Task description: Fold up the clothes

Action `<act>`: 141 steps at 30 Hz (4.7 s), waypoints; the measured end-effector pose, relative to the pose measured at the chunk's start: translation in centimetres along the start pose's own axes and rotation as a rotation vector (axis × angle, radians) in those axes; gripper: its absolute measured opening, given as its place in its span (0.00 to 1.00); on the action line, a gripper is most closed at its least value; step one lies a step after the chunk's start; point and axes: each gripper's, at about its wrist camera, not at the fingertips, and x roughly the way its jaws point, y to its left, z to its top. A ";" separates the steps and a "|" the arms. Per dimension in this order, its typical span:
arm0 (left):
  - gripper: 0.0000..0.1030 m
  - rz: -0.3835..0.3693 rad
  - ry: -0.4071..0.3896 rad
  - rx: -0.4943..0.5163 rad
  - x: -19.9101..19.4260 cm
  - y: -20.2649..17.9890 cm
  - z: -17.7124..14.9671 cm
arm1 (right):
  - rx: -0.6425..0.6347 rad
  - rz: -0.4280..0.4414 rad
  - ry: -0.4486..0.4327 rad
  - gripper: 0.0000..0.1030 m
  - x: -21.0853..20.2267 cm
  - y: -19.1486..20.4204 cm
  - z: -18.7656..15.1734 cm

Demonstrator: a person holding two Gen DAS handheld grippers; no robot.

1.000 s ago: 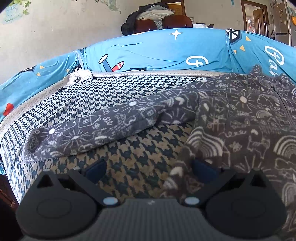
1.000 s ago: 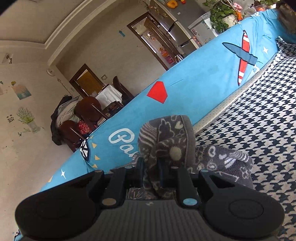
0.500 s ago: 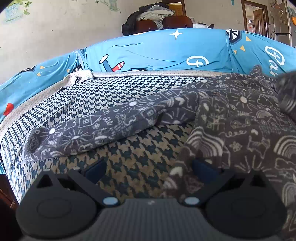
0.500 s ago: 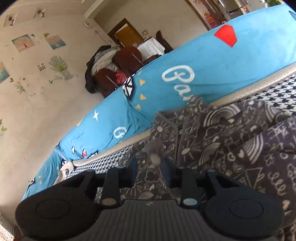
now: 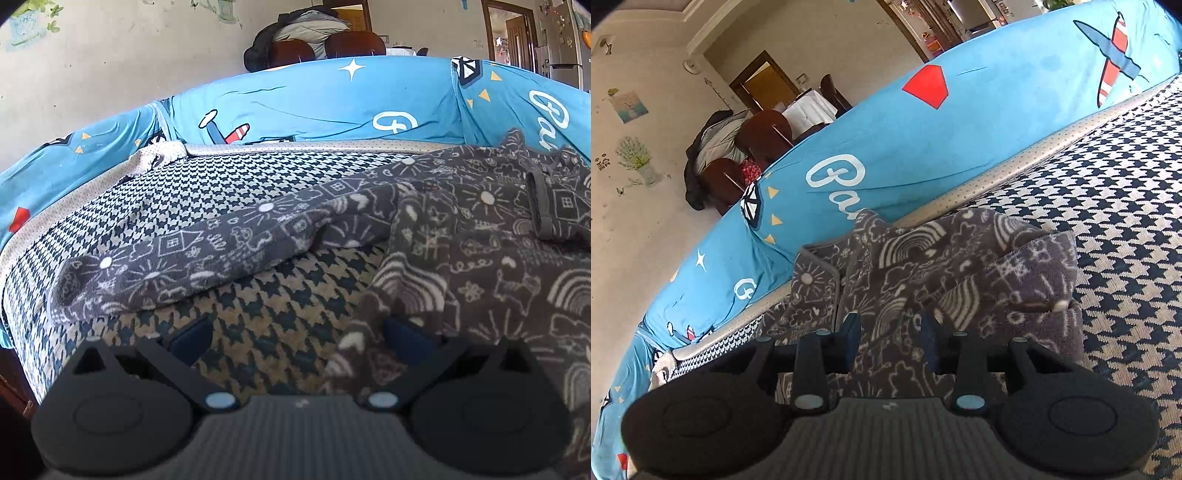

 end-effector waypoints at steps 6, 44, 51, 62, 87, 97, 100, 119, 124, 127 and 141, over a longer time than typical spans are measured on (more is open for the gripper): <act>1.00 -0.003 0.000 -0.004 0.0 0.1 0.0 | -0.097 0.026 0.074 0.36 1.3 2.2 -2.3; 1.00 0.018 -0.012 0.022 -0.1 -0.4 0.0 | -0.402 0.023 0.062 0.45 2.7 9.5 -7.6; 1.00 0.026 -0.004 0.018 -0.7 -0.5 0.9 | -0.627 -0.054 0.023 0.45 4.4 11.1 -9.9; 1.00 -0.135 0.059 -0.082 -0.7 -0.3 7.4 | -0.764 -0.108 0.034 0.39 6.0 11.4 -11.0; 1.00 -0.182 -0.051 -0.199 2.1 -0.8 13.0 | -0.628 0.089 0.037 0.22 6.1 14.4 -8.1; 1.00 -0.297 -0.027 -0.126 2.1 -3.7 11.7 | -0.548 0.015 -0.028 0.35 3.2 10.9 -4.6; 1.00 -0.345 -0.025 -0.096 2.1 -5.0 11.4 | -0.499 -0.042 -0.054 0.37 2.4 8.7 -3.2; 1.00 -0.435 0.042 0.023 2.7 -8.9 9.1 | -0.131 -0.303 -0.137 0.50 1.2 -6.3 3.1; 1.00 -0.443 0.058 0.035 3.0 -9.3 8.8 | -0.058 -0.264 -0.124 0.50 2.1 -7.7 3.8; 1.00 -0.446 0.061 0.046 3.0 -9.6 8.6 | -0.055 -0.240 -0.110 0.40 2.8 -7.8 4.0; 1.00 -0.448 0.060 0.057 2.8 -10.1 8.3 | -0.084 -0.167 -0.180 0.09 2.9 -5.7 6.4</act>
